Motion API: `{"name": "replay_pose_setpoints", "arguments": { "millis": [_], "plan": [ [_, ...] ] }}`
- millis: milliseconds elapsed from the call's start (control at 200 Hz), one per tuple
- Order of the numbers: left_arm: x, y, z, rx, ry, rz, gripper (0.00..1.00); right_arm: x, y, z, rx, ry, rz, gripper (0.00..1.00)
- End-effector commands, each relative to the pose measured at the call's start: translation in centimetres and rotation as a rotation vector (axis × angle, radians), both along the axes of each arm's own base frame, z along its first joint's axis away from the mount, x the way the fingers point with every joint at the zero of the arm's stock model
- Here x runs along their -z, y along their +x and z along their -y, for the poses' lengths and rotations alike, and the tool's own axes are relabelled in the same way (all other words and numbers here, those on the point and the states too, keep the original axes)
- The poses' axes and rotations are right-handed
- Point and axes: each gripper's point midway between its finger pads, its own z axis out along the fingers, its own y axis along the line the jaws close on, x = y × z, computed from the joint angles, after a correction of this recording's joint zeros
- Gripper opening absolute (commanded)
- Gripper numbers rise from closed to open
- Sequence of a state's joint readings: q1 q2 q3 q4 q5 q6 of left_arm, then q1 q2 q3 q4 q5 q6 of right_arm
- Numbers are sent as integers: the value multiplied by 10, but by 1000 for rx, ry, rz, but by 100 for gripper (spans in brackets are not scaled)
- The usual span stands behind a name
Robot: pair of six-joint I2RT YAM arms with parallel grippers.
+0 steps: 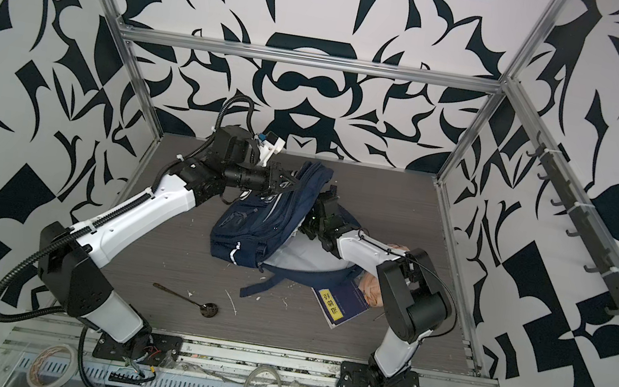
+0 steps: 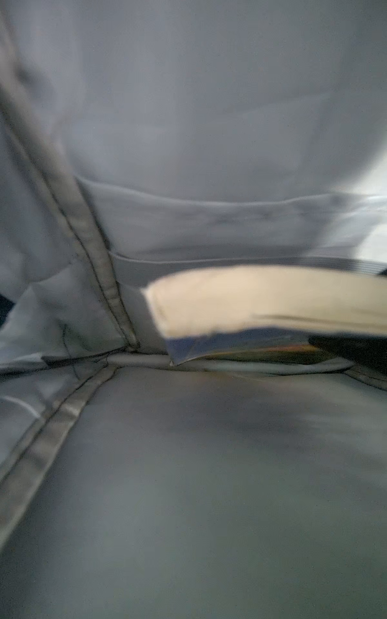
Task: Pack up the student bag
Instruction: 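Lower the Animal Farm book into the backpack with the right gripper while left holds, then open the right gripper and withdraw it while the left releases the backpack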
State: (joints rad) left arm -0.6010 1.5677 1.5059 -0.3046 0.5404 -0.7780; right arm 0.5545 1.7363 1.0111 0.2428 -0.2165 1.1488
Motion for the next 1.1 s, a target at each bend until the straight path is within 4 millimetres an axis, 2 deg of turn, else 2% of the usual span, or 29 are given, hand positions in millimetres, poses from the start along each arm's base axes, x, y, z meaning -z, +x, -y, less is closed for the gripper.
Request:
{"name": "replay_pose_setpoints", "arguments": {
  "millis": [0, 60, 125, 170, 280, 315, 450, 555, 645, 775, 905, 925, 1020, 1095],
  "plan": [
    [-57, -8, -8, -16, -95, 171, 0, -55, 6, -8, 0, 109, 148, 40],
    [-48, 0, -15, -49, -64, 175, 0, -67, 2, -1, -9, 93, 166, 60],
    [-42, 10, -23, -70, -49, 178, 0, -82, -4, 7, -23, 52, 189, 75],
    [-38, 15, -28, -79, -28, 192, 0, -92, -10, 13, -31, 21, 203, 83],
    [-28, 29, -42, -88, 35, 216, 0, -110, -27, 31, -32, -36, 217, 90],
    [-26, 34, -46, -92, 44, 218, 0, -114, -34, 37, -33, -54, 217, 98],
    [-8, 54, -61, -98, 107, 233, 0, -126, -63, 65, -22, -117, 205, 100],
    [16, 65, -58, -59, 180, 234, 0, -129, -81, 105, 19, -143, 187, 100],
    [36, 73, -54, -44, 213, 216, 0, -131, -97, 138, 13, -233, 160, 100],
    [66, 89, -61, -79, 308, 213, 0, -114, -121, 174, -61, -417, 59, 100],
    [89, 108, -75, -126, 445, 218, 0, -86, -136, 188, -145, -478, -53, 100],
    [91, 108, -75, -119, 450, 215, 5, -82, -137, 189, -155, -486, -72, 100],
    [92, 103, -70, -95, 468, 195, 49, -62, -142, 191, -199, -508, -142, 99],
    [89, 90, -68, -97, 509, 205, 73, -47, -145, 191, -215, -509, -188, 99]
  ]
}}
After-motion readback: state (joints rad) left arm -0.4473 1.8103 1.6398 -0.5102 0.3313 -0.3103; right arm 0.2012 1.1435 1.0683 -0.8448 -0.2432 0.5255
